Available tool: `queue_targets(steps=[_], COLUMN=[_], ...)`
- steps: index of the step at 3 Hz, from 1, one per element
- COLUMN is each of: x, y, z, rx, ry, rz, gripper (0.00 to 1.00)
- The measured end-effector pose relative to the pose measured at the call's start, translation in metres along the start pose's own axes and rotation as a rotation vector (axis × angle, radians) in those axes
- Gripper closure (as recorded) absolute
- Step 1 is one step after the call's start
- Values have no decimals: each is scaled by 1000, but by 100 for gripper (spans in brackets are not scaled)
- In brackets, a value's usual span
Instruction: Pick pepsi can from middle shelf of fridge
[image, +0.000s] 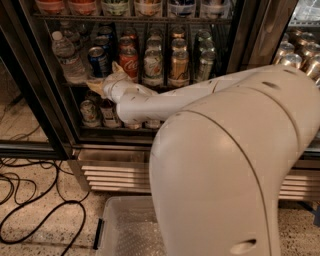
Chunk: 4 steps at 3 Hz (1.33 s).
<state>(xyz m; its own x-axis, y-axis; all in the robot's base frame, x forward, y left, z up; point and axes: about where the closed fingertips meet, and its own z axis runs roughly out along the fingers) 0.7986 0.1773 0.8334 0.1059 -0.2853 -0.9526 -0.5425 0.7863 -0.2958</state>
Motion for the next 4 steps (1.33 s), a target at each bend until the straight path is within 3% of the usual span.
queue_targets(steps=[2,4], x=[-10,-26], y=[-6,3], z=[2,30], rx=[13,-38], ry=[-18,-45], rz=[-12,7], gripper=[24,24])
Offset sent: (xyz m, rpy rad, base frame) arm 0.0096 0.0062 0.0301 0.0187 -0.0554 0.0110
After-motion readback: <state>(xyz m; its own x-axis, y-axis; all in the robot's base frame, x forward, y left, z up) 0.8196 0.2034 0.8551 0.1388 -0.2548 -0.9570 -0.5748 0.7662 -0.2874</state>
